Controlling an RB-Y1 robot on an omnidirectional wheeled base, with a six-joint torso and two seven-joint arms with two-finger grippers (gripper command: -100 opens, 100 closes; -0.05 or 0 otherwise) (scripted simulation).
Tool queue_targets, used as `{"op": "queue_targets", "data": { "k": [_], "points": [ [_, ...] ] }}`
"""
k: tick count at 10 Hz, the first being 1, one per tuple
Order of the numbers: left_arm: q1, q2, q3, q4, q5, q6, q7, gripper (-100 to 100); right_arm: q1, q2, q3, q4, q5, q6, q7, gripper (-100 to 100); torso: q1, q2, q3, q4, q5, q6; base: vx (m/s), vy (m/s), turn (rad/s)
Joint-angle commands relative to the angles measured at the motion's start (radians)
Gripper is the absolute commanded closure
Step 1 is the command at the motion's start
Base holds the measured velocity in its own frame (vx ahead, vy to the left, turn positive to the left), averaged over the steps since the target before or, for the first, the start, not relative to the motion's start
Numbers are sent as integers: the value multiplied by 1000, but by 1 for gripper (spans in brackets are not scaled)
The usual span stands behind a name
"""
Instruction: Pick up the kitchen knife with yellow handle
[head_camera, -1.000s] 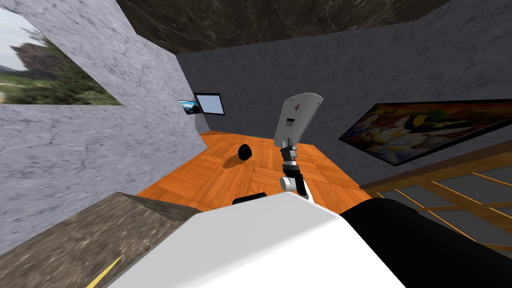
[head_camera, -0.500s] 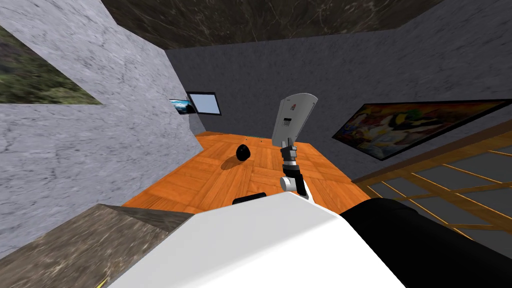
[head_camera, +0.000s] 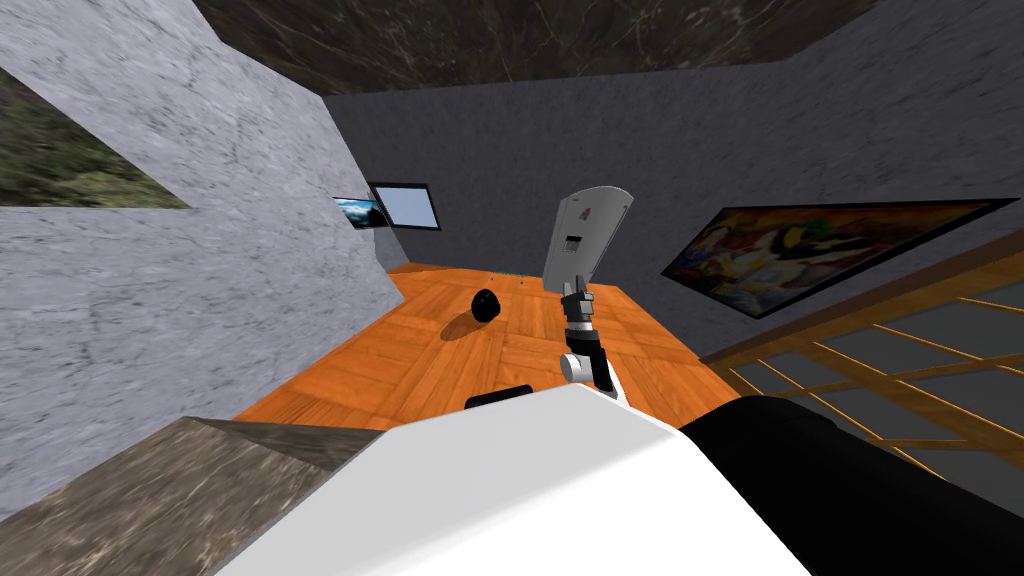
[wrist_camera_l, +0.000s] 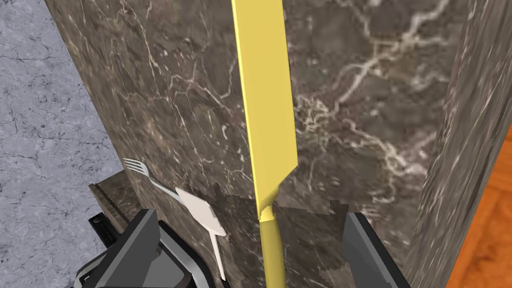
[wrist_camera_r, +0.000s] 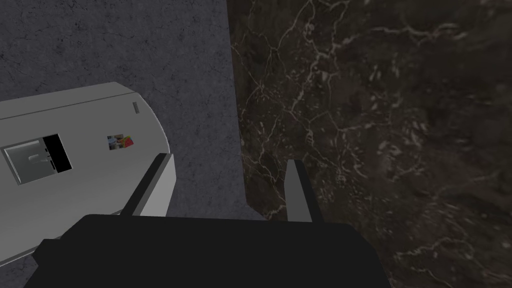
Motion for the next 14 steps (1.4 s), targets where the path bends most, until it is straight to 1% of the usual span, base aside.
{"op": "queue_targets", "data": {
  "k": [1,2,3,7,8,9,10,11,14],
  "points": [
    [-24,1,-2,33,-9,-13,-9,-100,0,0,0,0,0,0,0,0,0,0,0,0,0,0,11,62,-6],
    [-13,0,-2,19,-5,-8,-5,-100,0,0,0,0,0,0,0,0,2,0,0,0,0,0,3,31,-6],
    [-15,0,-2,21,-5,-10,-6,100,0,0,0,0,0,0,0,0,0,0,0,0,0,0,1,5,-1],
    [-15,0,-2,21,-5,-9,-6,100,0,0,0,0,0,0,0,0,-2,1,0,0,0,0,0,0,0],
    [-15,0,-2,21,-5,-9,-6,0,0,0,0,0,0,0,0,0,-2,1,0,0,0,0,0,0,0],
    [1,34,21,-14,21,-6,2,-100,0,0,0,0,0,0,0,0,-2,1,0,0,0,0,-28,-25,-47],
    [5,46,23,-27,34,-2,7,-100,0,0,0,0,0,0,0,0,-3,2,1,0,-1,0,-44,-44,-46],
    [14,74,26,-55,67,10,16,-100,0,0,0,0,0,0,0,0,-4,3,2,1,-1,0,-49,-61,-63],
    [31,118,26,-98,125,34,33,-100,0,0,0,0,0,0,0,0,-4,4,2,1,-1,0,-48,-33,-36]
  ]
}}
